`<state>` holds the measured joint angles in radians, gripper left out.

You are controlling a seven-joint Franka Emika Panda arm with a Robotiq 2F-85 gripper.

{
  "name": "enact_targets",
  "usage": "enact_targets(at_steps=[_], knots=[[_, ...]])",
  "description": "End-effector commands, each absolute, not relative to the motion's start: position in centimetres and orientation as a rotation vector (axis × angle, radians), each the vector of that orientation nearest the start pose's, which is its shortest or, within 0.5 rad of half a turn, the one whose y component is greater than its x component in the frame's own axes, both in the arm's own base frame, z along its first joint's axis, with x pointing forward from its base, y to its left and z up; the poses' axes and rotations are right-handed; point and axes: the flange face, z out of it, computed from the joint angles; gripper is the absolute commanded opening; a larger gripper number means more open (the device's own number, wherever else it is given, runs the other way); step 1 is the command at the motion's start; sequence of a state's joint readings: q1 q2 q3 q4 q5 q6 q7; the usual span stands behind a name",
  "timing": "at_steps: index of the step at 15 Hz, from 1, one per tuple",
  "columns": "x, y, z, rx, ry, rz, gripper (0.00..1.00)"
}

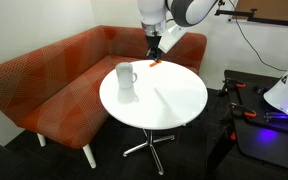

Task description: Remove the marker from the cup and put it on the table

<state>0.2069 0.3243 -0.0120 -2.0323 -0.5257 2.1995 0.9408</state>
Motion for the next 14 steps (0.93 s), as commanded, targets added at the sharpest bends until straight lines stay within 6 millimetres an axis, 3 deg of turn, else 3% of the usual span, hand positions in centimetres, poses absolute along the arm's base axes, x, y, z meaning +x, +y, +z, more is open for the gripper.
enact_targets(at_steps=[1, 5, 7, 14], knots=[[56.2, 9.8, 27.3, -3.458, 0.762, -0.312, 0.04], [55.7, 10.1, 26.0, -3.435, 0.832, -0.433, 0.1], [55.4, 10.3, 25.5, -3.43, 0.855, -0.456, 0.43], [55.0, 10.5, 25.3, -3.425, 0.848, -0.483, 0.95]])
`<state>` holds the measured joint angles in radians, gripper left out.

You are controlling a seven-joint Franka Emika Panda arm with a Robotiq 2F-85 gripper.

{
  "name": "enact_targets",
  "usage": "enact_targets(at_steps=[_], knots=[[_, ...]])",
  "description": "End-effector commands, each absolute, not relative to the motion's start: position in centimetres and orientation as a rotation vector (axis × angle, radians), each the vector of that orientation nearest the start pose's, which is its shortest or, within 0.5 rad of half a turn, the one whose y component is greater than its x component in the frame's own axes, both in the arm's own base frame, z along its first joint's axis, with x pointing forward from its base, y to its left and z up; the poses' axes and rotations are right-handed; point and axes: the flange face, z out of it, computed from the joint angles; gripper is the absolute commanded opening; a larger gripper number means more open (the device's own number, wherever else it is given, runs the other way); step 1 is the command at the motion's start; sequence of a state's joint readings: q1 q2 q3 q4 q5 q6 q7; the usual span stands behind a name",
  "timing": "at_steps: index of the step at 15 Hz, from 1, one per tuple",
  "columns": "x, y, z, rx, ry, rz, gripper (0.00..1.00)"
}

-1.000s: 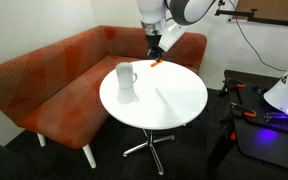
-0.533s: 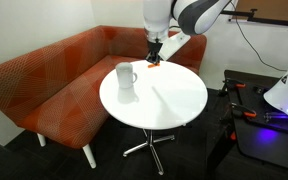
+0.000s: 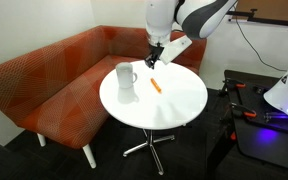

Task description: Remove the marker from the cup and put it on the table

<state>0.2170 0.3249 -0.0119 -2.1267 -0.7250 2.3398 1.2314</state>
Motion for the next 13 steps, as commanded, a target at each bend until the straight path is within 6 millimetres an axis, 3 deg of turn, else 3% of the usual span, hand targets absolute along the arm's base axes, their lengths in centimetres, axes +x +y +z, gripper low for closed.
enact_targets(at_steps=[1, 13], knots=[[54.97, 10.6, 25.39, -3.422, 0.845, -0.481, 0.99], [55.58, 10.74, 24.94, -3.443, 0.836, -0.444, 1.0]])
